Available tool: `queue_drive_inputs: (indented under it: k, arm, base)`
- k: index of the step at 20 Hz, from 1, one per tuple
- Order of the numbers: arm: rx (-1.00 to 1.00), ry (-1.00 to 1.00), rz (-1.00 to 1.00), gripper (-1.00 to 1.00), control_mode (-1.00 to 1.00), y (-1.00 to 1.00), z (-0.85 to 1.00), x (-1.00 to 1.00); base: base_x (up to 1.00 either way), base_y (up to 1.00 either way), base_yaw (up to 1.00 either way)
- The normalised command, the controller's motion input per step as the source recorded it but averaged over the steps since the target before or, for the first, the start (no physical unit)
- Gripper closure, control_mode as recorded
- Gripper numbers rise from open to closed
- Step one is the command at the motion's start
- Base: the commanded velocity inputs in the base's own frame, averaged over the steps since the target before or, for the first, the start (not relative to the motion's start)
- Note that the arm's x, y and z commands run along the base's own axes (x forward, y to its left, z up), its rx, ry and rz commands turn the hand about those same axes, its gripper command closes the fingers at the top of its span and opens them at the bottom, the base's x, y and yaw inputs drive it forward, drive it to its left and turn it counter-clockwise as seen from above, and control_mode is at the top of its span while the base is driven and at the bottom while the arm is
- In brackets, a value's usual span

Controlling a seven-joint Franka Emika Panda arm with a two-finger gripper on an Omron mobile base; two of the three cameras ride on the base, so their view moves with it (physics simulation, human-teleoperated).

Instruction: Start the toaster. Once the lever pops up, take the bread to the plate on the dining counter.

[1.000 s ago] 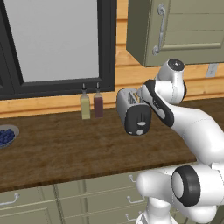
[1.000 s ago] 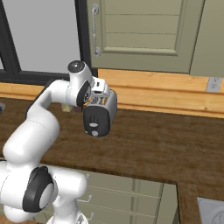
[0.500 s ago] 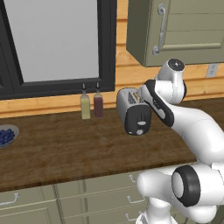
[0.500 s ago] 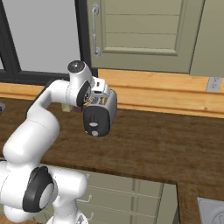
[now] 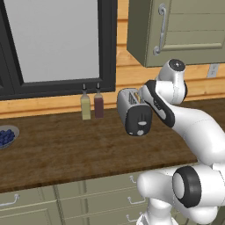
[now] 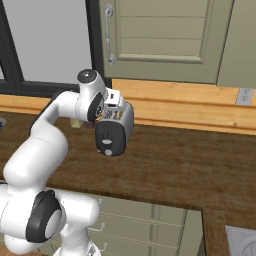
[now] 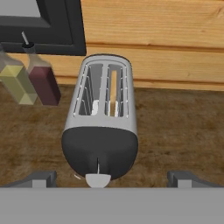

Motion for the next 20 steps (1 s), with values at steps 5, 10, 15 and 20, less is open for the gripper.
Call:
queue_drive_inputs:
  k: [5, 10, 15, 20]
  arm:
    - [0.0, 0.0, 0.0, -1.0, -1.0, 0.0, 0.0, 0.0]
    - [0.0, 0.0, 0.0, -1.0, -1.0, 0.0, 0.0, 0.0]
    - [0.0, 0.0, 0.0, -1.0, -1.0, 0.0, 0.0, 0.0]
    - [0.0, 0.0, 0.0, -1.0, -1.0, 0.0, 0.0, 0.0]
  base:
    - [0.0, 0.0, 0.0]
    - [0.0, 0.0, 0.0]
    - [0.0, 0.0, 0.0]
    - [0.0, 0.0, 0.0]
